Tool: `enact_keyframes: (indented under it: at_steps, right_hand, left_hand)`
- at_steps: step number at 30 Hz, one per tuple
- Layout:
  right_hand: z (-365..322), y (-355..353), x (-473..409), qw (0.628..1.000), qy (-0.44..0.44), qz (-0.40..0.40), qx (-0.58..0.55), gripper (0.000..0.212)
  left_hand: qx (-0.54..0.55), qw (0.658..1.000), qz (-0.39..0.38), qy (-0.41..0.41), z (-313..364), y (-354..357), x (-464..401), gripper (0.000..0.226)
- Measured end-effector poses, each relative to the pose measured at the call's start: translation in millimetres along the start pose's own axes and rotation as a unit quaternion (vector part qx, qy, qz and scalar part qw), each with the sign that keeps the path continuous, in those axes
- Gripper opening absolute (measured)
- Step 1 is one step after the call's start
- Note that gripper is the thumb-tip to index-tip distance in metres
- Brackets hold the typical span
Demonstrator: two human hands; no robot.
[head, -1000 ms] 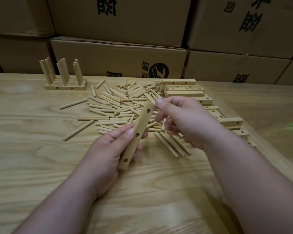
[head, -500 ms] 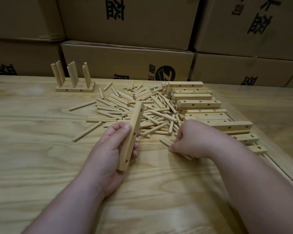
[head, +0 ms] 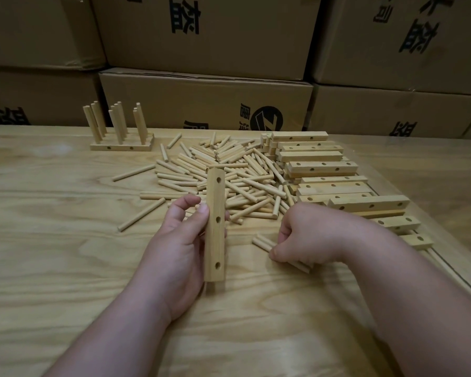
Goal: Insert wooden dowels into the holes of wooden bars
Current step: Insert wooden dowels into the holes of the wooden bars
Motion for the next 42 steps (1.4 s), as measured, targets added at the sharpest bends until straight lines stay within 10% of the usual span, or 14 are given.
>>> enact_keyframes:
  at_steps: [24, 42]
  right_hand:
    - [1.2, 2.7, -16.0, 0.978, -0.028, 0.193, 0.068, 0.013]
    - [-0.1, -4.3, -13.1, 0.980, -0.031, 0.195, 0.015, 0.005]
  left_hand:
    - [0.041, 0.996, -0.080, -0.022, 3.4, 7.6, 8.6, 0.067]
    - [-0.024, 1.000, 0.000, 0.006, 1.2, 0.4, 6.8, 0.033]
Point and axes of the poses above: each hand's wrist, its own x-axis away from the middle knuckle, its own y-axis out of the palm, z = x × y, the point moved 4 cm from there along -x, towards the middle knuckle, and after that the axes turned 8 degrees about z, right-handed, at the moved point
